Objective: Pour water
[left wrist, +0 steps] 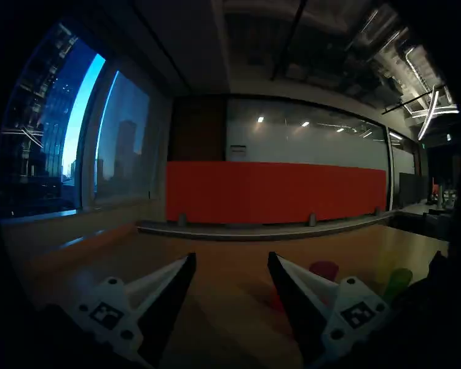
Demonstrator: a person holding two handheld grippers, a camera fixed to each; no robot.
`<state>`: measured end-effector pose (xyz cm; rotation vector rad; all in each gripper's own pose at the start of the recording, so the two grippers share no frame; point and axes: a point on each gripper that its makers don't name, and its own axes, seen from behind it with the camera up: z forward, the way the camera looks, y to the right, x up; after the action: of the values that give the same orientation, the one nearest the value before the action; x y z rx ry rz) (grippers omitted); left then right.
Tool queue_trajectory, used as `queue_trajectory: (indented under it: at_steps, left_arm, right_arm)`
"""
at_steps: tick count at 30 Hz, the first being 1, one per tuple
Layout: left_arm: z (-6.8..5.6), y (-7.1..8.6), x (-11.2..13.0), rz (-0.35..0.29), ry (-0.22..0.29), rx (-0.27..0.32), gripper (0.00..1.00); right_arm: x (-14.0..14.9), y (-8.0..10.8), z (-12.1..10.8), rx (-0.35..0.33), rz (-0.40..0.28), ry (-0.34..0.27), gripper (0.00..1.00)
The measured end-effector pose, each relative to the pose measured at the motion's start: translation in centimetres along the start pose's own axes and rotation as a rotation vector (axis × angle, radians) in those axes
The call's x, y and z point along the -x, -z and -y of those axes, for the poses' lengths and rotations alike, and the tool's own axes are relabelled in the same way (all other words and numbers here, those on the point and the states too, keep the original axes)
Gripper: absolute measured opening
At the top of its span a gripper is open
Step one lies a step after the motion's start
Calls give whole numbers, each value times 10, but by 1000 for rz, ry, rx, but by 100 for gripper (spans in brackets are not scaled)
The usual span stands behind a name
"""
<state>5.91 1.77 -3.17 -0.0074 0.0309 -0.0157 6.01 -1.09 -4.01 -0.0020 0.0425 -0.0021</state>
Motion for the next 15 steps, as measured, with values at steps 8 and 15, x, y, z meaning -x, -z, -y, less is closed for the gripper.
queue_trajectory:
  at_steps: [8,15]
  left_arm:
    - [1,-7,5,6,7,9,86]
    - [3,-10,9,5,-27,-1,86]
  right_arm:
    - [2,-4,5,3,2,-14,100]
    - [-6,-8,7,5,-5,-23,100]
